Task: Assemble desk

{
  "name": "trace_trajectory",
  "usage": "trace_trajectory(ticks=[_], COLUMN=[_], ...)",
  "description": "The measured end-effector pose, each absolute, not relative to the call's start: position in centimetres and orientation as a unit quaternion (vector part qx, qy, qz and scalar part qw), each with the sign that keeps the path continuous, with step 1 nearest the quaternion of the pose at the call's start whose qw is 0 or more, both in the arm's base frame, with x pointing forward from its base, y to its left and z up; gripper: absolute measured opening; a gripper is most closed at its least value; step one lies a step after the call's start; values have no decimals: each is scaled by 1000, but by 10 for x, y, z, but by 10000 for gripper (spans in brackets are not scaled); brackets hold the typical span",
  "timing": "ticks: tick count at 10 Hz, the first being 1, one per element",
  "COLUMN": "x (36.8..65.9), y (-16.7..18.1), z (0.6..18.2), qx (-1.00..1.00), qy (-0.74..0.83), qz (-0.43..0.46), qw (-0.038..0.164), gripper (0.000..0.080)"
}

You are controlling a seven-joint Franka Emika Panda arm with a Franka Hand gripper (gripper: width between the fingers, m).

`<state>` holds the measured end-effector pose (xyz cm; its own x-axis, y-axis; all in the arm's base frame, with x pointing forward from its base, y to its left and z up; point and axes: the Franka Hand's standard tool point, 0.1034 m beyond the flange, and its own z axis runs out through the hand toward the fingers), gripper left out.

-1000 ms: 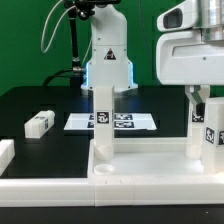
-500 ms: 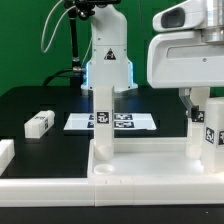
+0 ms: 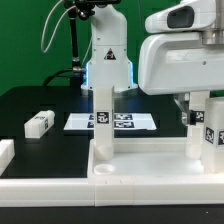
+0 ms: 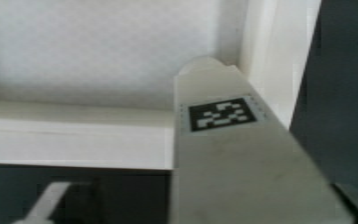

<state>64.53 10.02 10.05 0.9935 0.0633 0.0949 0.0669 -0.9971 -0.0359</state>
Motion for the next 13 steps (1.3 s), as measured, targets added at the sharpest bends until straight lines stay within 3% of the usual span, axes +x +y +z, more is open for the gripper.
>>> trace_trajectory(ticks=[1,2,7,13], x=[645,645,644,642], y=[100,100,108,107], z=[100,100,100,99], qx=[-999,-998,-942,-716], qy=[-10,40,333,695], qz=[-46,-45,-39,6], qw=[21,24,26,65], gripper=[412,287,287,290])
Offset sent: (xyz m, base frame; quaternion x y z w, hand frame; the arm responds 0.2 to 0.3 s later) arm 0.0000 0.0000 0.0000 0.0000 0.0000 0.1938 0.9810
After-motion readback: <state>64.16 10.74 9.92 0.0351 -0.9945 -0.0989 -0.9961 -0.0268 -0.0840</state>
